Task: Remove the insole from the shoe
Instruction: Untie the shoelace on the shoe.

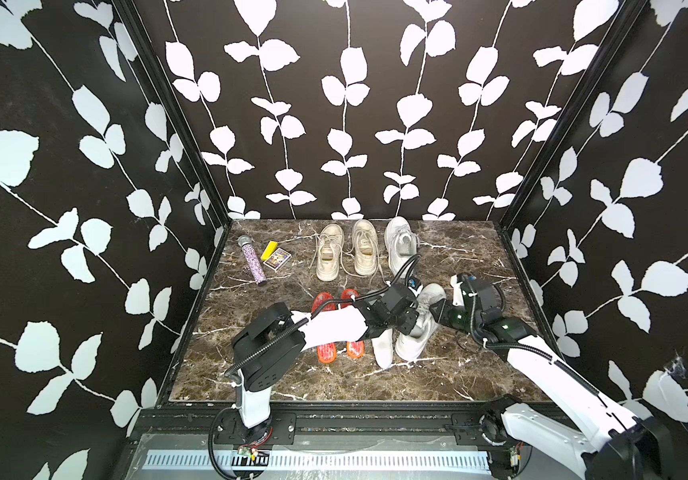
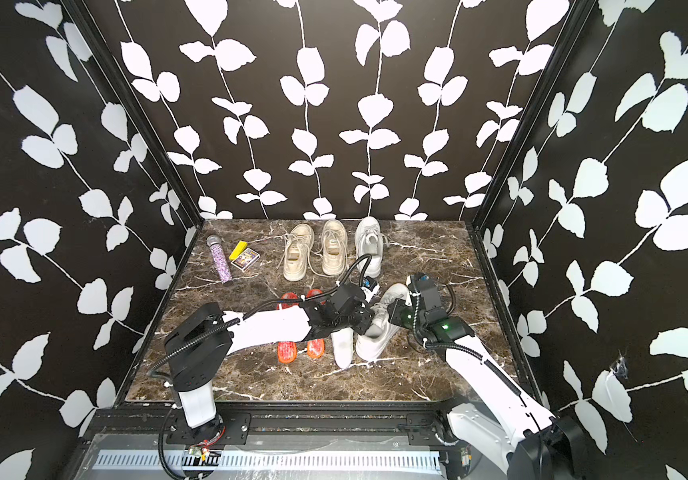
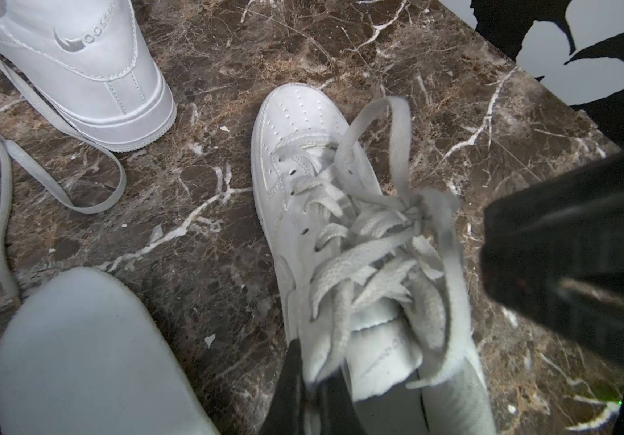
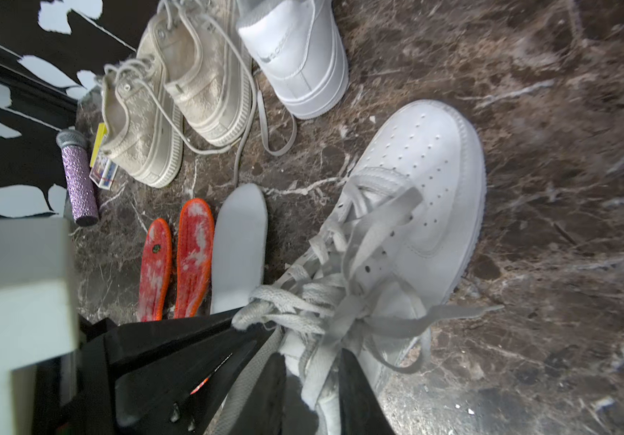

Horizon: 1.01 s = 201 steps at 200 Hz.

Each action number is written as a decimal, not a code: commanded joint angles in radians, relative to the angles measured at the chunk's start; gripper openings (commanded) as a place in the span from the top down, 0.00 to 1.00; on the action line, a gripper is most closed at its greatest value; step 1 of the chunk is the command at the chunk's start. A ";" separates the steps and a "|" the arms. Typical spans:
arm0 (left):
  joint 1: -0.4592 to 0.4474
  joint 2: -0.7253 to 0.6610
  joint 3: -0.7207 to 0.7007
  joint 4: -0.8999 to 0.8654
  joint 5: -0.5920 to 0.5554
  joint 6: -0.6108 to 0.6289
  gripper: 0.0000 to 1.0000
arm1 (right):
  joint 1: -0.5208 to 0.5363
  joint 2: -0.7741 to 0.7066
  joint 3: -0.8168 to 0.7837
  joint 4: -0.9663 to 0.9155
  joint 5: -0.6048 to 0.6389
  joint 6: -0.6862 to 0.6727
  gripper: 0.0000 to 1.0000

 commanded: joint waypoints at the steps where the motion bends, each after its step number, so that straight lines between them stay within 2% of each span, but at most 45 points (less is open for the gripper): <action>1: 0.011 0.000 -0.001 -0.015 -0.006 -0.017 1.00 | 0.003 0.024 0.027 0.009 0.034 -0.008 0.75; 58: 0.011 -0.004 -0.011 -0.010 -0.002 -0.015 1.00 | 0.006 0.086 0.030 0.049 0.002 -0.007 0.76; 129: 0.011 -0.001 -0.011 -0.017 -0.007 -0.004 1.00 | 0.008 0.068 0.057 -0.004 0.064 -0.037 1.00; 174: 0.011 0.005 -0.009 -0.027 -0.015 0.001 1.00 | 0.001 -0.012 0.104 -0.129 0.188 -0.101 1.00; 201: 0.011 0.005 -0.008 -0.027 -0.018 0.004 1.00 | -0.032 -0.030 0.115 -0.170 0.209 -0.116 1.00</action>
